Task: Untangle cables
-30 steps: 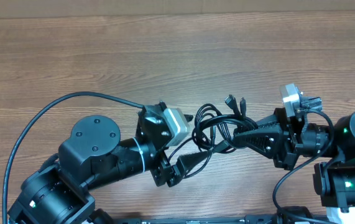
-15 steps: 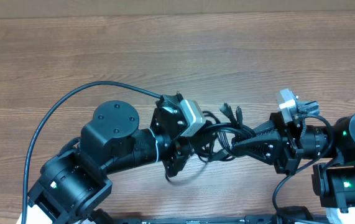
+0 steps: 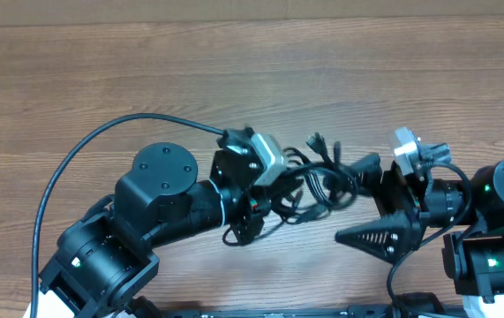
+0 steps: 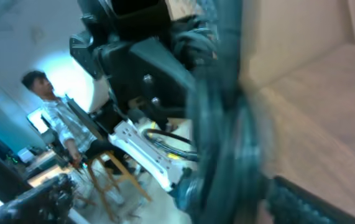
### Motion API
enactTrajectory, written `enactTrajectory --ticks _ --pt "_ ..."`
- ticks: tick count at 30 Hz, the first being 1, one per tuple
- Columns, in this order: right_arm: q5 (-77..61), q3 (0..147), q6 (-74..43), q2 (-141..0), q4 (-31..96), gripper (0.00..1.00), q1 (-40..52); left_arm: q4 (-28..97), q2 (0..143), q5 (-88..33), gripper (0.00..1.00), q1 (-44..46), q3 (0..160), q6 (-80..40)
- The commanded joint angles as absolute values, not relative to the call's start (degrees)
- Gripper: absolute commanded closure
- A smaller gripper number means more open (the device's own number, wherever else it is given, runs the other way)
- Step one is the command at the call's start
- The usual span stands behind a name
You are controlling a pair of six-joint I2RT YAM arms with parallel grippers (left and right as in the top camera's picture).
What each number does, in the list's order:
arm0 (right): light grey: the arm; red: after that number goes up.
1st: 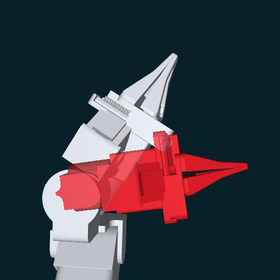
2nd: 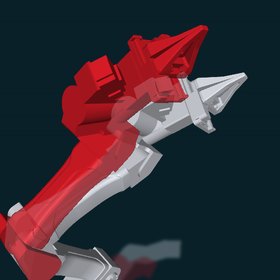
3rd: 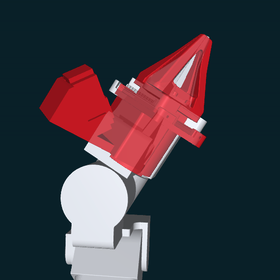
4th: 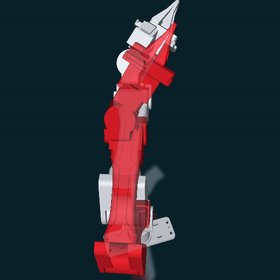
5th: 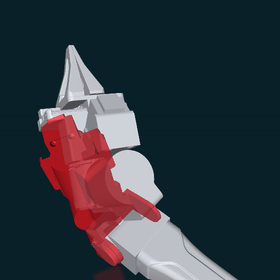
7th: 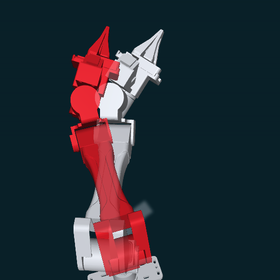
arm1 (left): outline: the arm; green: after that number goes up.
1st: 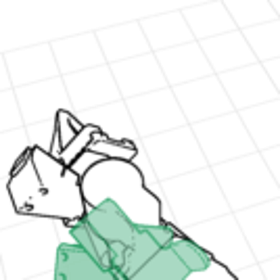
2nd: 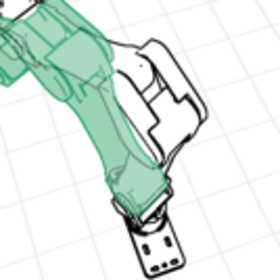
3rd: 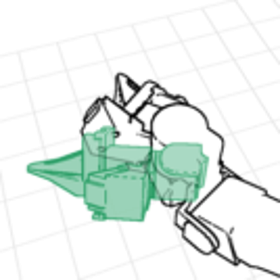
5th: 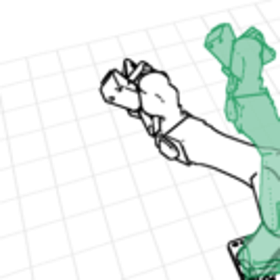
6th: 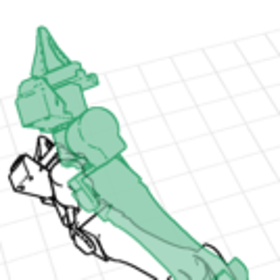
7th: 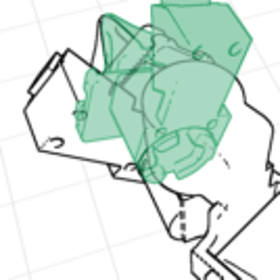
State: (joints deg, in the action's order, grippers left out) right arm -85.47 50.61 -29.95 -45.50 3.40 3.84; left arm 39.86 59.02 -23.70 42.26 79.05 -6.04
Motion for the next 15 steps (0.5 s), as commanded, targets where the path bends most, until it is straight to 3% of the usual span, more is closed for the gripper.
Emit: enactTrajectory --ticks 1,7,15 --pt "-83.3 51.1 -32.6 -45.7 3.6 0.00 3.9 41.5 58.2 -8.9 0.96 42.0 79.6 -13.1" --pt "-76.0 51.1 -38.7 -46.9 5.5 0.00 3.9 45.9 57.6 9.6 0.96 42.0 79.6 -27.8" --pt "-74.3 51.1 -38.6 -47.1 8.5 0.00 6.2 44.9 58.1 10.3 0.96 42.0 79.6 -34.9"
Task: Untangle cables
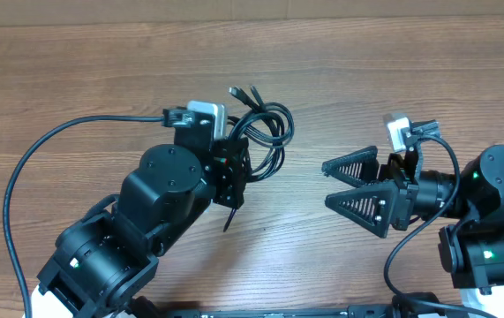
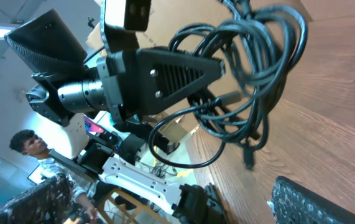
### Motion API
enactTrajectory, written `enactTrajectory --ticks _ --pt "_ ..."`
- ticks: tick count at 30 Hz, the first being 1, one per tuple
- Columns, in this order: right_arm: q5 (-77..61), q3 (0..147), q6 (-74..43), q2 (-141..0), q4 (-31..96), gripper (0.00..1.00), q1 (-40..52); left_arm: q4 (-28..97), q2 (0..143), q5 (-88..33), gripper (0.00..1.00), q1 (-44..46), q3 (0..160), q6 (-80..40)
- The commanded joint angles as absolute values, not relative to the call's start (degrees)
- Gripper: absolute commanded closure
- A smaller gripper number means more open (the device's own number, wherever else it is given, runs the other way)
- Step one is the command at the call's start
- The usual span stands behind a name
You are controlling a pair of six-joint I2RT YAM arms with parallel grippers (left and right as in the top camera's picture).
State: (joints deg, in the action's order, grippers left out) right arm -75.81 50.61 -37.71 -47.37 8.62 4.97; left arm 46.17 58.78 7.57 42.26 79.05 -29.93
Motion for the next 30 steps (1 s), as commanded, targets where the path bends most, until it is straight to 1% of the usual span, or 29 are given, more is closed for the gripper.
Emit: enactTrajectory --ticks 1,5,10,15,22,25,30 --pt "-74.1 51.1 -38.6 -47.1 8.5 0.00 6.5 44.8 58.2 10.1 0.96 42.0 79.6 -34.9" --pt "-73.2 51.1 -38.6 -47.1 9.1 0.00 7.6 44.0 58.2 9.0 0.96 42.0 79.6 -35.4" --pt "-72.5 51.1 -38.6 -47.1 12.2 0.00 9.0 42.7 58.9 9.2 0.96 42.0 79.6 -44.4" --pt "-72.5 51.1 -35.8 -47.1 11.7 0.00 13.3 42.6 62.5 8.0 0.96 42.1 79.6 -52.0" --pt "-72.0 51.1 -26.9 -47.4 11.7 0.00 21.7 40.2 67.1 5.7 0.96 43.6 79.6 -56.3" --pt "-68.8 51.1 -26.3 -48.5 12.7 0.00 23.1 37.8 67.8 3.5 0.96 44.5 79.6 -56.8" --pt "-68.5 51.1 -25.4 -51.8 12.9 0.00 23.2 35.9 67.8 2.7 0.96 45.9 79.6 -56.8"
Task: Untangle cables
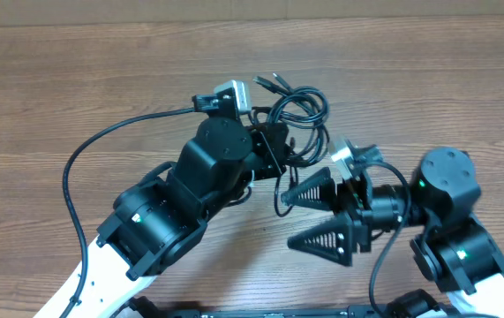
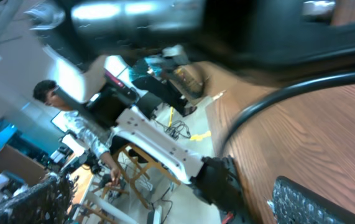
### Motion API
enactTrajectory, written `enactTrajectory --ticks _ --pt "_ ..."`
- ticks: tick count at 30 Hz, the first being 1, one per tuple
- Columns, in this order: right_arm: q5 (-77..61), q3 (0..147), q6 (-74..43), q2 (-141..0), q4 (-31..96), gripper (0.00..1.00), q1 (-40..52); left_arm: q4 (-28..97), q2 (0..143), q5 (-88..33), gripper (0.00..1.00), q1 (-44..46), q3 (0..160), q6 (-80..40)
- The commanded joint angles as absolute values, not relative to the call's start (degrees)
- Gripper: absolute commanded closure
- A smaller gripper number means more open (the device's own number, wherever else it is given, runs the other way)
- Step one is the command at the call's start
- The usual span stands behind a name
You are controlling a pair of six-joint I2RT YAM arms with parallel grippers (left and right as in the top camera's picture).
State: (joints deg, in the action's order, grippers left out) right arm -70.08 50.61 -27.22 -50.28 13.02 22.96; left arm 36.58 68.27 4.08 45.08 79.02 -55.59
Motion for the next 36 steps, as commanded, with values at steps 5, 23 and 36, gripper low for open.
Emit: enactTrajectory --ticks 5,23,36 --pt "-68.6 51.1 -25.4 -54.7 11.5 0.00 23.6 36.1 67.9 2.7 0.96 46.3 79.6 -56.8" --pt "-75.4 51.1 -22.2 -55.3 1.3 0.05 33.5 36.0 68.0 15.1 0.96 45.9 79.6 -60.1" --pt "-75.9 51.1 -22.2 -55.4 3.7 0.13 34.4 36.0 65.3 17.3 0.96 37.9 79.6 -62.8"
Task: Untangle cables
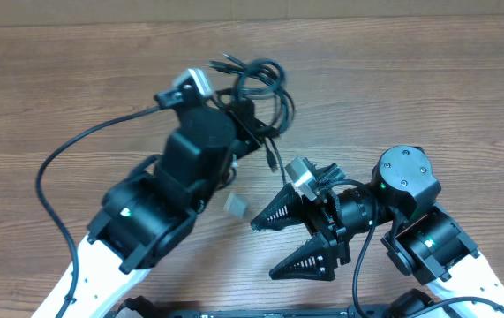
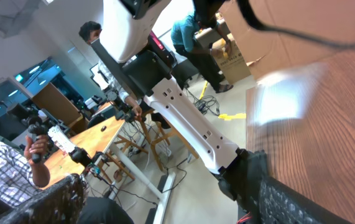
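A tangle of black cables (image 1: 256,81) hangs at the back centre of the wooden table (image 1: 428,97), one loose plug end (image 1: 272,159) dangling below it. My left gripper (image 1: 244,119) is shut on the bundle, its jaws mostly hidden under the wrist. My right gripper (image 1: 265,238) stands open nearer the front, pointing left, well short of the bundle. In the right wrist view my gripper (image 2: 171,196) has nothing between its fingers (image 2: 295,199). It looks past the table edge (image 2: 326,124), with one black cable (image 2: 289,32) across the top.
A small grey block (image 1: 236,203) lies on the table between the left arm and the right fingers. The left arm's own thick black cable (image 1: 66,155) loops out to the left. People, desks and chairs fill the room beyond the table.
My left gripper has carried the cable bundle left and farther back. My right gripper, still open, now sits lower and farther left, away from the bundle, facing off the table.
First both grippers met at the tangle in mid-table. Then my left gripper held the bundle alone at the back, the right open and apart on the right. Later the right fingers stood just beneath the bundle. Now they are apart again, the bundle still in the left.
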### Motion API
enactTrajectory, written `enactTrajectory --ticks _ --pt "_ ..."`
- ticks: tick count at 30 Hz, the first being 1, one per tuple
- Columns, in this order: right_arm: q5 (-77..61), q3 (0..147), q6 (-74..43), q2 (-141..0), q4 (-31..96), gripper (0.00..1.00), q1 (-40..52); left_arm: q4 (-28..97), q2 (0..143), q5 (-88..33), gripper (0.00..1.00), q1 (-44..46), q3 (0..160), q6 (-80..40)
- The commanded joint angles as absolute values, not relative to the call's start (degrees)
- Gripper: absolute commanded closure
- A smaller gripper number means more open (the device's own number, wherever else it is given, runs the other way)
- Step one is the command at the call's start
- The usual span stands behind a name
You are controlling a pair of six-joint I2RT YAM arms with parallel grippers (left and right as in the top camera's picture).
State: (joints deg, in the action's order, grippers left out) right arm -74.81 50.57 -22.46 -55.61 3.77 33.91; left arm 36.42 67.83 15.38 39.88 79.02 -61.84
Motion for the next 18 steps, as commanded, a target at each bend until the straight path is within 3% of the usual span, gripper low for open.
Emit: enactTrajectory --ticks 1,3,5,11,18 --pt "-75.9 51.1 -22.2 -55.4 3.7 0.13 34.4 36.0 65.0 17.1 0.96 37.5 79.6 -62.8" --pt "-75.3 51.1 -22.2 -55.4 3.9 0.13 34.4 36.1 64.3 16.6 0.96 36.8 79.6 -61.6" --pt "-71.4 51.1 -22.2 -55.4 6.3 0.06 34.4 36.1 63.0 15.7 0.96 36.7 79.6 -55.6" --pt "-58.3 51.1 -22.3 -55.4 14.8 0.06 34.3 36.5 59.6 8.4 0.96 36.7 79.6 -37.4" --pt "-51.5 51.1 -24.0 -55.2 14.5 0.04 34.3 43.4 56.4 1.8 0.96 36.7 79.6 -19.2"
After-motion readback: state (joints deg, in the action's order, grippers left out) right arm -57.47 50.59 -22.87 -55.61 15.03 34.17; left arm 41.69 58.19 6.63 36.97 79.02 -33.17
